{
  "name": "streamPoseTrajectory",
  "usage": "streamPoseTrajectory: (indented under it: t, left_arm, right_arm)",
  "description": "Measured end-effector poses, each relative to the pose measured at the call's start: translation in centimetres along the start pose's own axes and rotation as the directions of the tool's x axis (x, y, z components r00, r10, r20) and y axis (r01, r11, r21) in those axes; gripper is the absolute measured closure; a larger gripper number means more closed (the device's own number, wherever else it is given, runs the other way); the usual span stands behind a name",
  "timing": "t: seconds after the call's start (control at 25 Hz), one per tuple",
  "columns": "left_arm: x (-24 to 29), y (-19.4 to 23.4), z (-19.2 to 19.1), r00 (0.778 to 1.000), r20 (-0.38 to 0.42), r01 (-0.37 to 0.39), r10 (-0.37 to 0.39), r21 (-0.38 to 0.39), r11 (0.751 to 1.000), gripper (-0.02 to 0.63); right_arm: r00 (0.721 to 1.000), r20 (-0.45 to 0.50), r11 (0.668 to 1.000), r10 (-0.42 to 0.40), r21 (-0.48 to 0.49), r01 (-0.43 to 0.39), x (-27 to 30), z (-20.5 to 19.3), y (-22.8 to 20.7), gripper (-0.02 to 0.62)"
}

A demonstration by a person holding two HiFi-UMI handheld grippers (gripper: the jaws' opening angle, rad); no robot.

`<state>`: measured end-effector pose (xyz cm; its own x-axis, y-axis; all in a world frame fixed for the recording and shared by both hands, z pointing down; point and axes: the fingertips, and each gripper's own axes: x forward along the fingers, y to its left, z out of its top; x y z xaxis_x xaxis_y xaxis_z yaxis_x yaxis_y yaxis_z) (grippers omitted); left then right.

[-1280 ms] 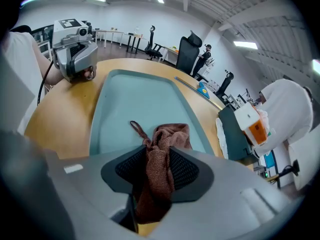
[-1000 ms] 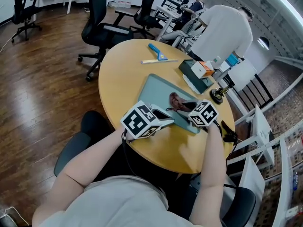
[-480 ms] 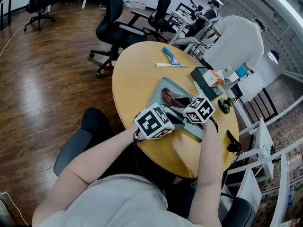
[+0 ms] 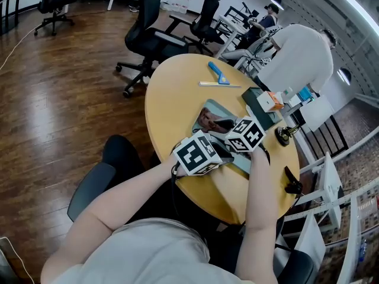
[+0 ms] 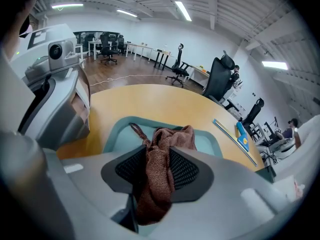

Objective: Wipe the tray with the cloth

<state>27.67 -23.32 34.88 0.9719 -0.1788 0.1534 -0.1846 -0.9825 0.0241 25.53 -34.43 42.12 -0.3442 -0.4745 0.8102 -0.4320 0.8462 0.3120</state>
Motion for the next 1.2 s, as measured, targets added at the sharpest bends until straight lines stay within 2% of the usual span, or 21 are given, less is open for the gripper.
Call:
streamPoseTrajectory:
  t: [0.2,0.68,0.88,1.2]
  left_arm:
    - [0.0,-0.2,-0.1,1.000,0.000,0.000,0.000,0.000,1.000,0.604]
    - [-0.4,0.1,0.0,1.000,0.006,0.003,-0.003,-0.002,1.000,0.604]
    - [-0.4,0.3,-0.3,1.000,0.008,0.005,-0.005,-0.005,1.000,0.604]
    - [-0.2,0.3,-0.2,1.000,0.008,0.006,-0.006,-0.007,1.000,0.604]
  right_arm:
    - [0.999,-0.034,1.000,-0.018,0.013,0.018,-1.1,-2.0,0.0,0.449]
    - [0.989,-0.106,0.986,-0.101,0.123,0.114,-5.5,-9.4,0.0,0.449]
    - [0.975,-0.164,0.968,-0.150,0.177,0.179,-7.3,-13.3,-0.4,0.449]
    - [0.960,-0.195,0.924,-0.202,0.286,0.252,-10.1,-18.1,-0.6,0.449]
